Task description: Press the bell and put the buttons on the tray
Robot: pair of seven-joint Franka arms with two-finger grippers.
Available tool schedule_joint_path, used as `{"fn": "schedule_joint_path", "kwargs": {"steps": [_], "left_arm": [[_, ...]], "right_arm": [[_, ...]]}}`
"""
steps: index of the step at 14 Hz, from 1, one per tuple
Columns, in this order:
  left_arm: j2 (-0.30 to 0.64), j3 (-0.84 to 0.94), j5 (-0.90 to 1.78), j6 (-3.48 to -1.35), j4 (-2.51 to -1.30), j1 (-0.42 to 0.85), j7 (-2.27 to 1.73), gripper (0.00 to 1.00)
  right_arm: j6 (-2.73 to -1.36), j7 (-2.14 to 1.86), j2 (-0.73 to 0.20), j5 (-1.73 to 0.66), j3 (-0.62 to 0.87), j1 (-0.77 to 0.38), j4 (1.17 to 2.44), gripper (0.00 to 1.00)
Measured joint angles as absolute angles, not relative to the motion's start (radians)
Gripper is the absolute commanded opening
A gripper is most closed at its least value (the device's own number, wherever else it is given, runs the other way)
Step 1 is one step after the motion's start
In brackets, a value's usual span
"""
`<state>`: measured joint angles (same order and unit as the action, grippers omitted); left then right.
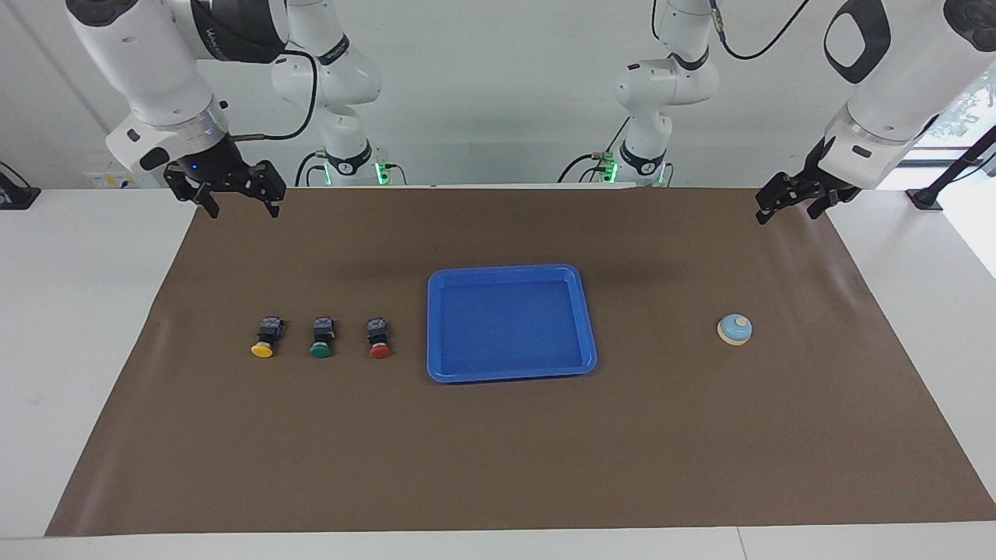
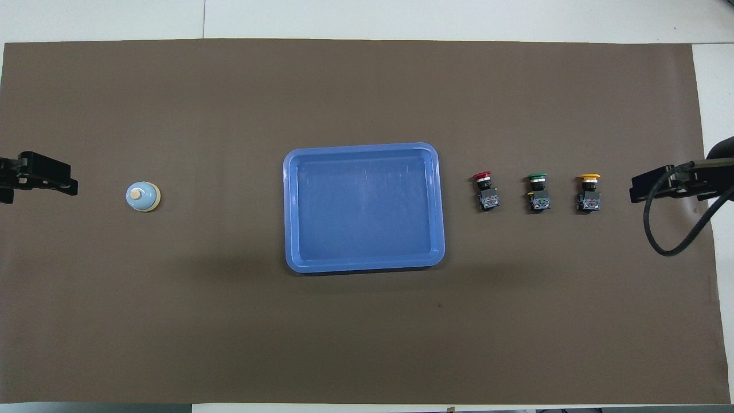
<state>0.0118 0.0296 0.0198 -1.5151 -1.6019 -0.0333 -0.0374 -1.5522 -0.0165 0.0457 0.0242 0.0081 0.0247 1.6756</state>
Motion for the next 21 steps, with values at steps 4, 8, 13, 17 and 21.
{"fn": "schedule_joint_path", "kwargs": {"steps": [4,8,13,17,21], "left_arm": [[0.012,0.029,0.02,-1.515,-1.602,-0.033,-0.037,1.0],[0.012,0.032,0.021,-1.547,-1.602,-0.032,-0.038,1.0],[0.012,0.03,0.021,-1.571,-1.602,-0.033,-0.037,0.0],[0.012,0.022,0.021,-1.576,-1.627,-0.073,-0.035,0.0],[0.013,0.025,0.021,-1.657,-1.69,-0.075,-0.029,0.0]], "right_arm": [[-1.552,-0.016,0.046,0.024,0.008,0.025,1.676,1.0],[-1.552,-0.016,0.046,0.024,0.008,0.025,1.676,1.0],[-1.552,-0.016,0.046,0.024,0.008,0.025,1.676,1.0],[-1.552,-0.016,0.046,0.024,0.008,0.025,1.676,1.0],[-1.552,-0.016,0.046,0.024,0.008,0.025,1.676,1.0]]}}
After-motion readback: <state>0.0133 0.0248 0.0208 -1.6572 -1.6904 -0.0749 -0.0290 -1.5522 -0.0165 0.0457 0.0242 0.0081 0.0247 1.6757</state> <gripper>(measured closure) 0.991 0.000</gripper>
